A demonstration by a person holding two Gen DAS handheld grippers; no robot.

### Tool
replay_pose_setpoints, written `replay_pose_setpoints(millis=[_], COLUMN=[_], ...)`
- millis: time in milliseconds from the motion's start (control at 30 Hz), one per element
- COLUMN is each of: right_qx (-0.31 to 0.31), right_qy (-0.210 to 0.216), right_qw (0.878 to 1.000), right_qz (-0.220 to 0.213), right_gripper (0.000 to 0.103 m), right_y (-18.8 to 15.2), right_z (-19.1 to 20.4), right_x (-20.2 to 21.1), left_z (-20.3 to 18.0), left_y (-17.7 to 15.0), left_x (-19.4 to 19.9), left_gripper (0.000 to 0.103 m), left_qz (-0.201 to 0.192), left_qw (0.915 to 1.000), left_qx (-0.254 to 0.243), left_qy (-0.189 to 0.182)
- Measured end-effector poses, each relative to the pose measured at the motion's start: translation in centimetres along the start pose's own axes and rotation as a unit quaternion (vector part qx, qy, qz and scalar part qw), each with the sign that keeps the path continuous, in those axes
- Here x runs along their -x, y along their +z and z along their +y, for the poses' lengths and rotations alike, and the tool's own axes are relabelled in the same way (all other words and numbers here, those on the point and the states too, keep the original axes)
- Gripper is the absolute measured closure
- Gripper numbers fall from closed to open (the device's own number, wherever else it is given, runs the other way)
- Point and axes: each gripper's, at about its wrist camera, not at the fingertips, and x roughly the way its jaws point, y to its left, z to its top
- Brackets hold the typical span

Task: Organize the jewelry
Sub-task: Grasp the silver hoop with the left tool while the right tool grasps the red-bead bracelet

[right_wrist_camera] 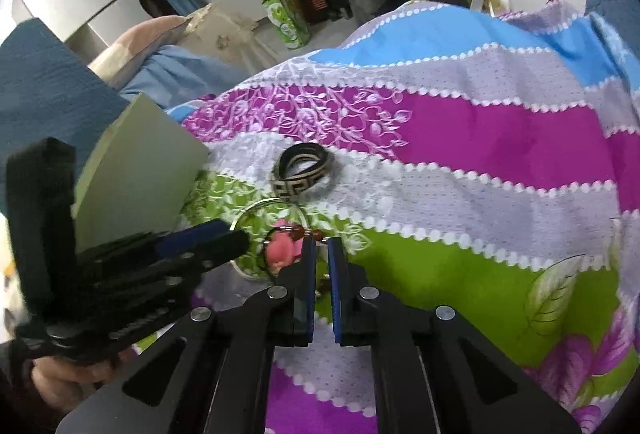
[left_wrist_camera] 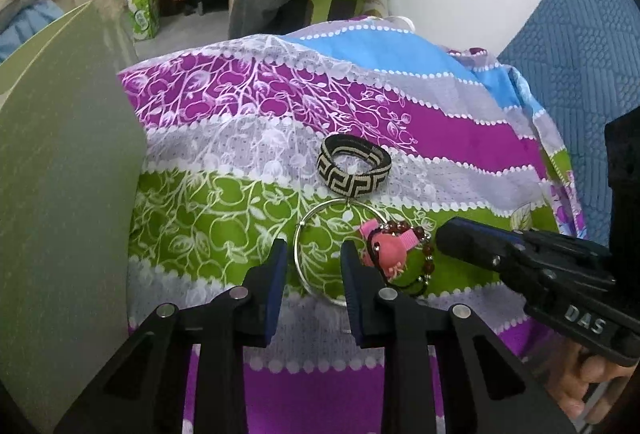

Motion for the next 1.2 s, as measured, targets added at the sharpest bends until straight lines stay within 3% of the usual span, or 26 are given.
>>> replay_pose_setpoints(millis=[67, 167, 400, 600, 733, 800, 1200], right_qx=[-0.002, -0.008, -0.001, 0.066, 0.087, 0.084, 0.065], right_qy=[0.005, 0.017, 0.009, -0.026, -0.043, -0.042, -0.063], right_qw=[1.000, 1.000, 1.000, 0.997, 0.995, 0.995, 0.996], right_qz=[0.003, 0.012, 0.016, 0.029, 0.030, 0.026, -0.012], right_gripper=[0.075, 0.075, 0.075, 0.075, 0.079, 0.096, 0.097], right_y=[0.0, -0.1, 0.2, -0.1, -0.4, -0.2, -0.1], right_z=[0.0, 0.1, 0.5, 2.7, 3.4, 3.3, 3.0], right_x=[-0.2, -0.7, -1.3, -2.1, -2.5, -2.3, 0.6], left_z=[-0.2, -0.1, 0.2, 0.1, 0.2, 0.2, 0.0], left_y=[0.0, 0.0, -0.2, -0.2, -0.3, -0.2, 0.1], left_x=[-0.3, -0.4, -0.2, 0.5, 0.7, 0.9, 4.7], left_gripper=[0.088, 0.101, 0.102, 0.102, 0.102, 0.102, 0.103], left_qz=[-0.002, -0.002, 0.000, -0.001, 0.000, -0.002, -0.024], left_qw=[0.9999, 0.9999, 1.0000, 0.9998, 0.9997, 0.9997, 0.9992], left_qx=[-0.009, -0.010, -0.001, 0.008, 0.010, 0.012, 0.003], left_qy=[0.005, 0.009, -0.005, -0.016, -0.020, -0.023, -0.031])
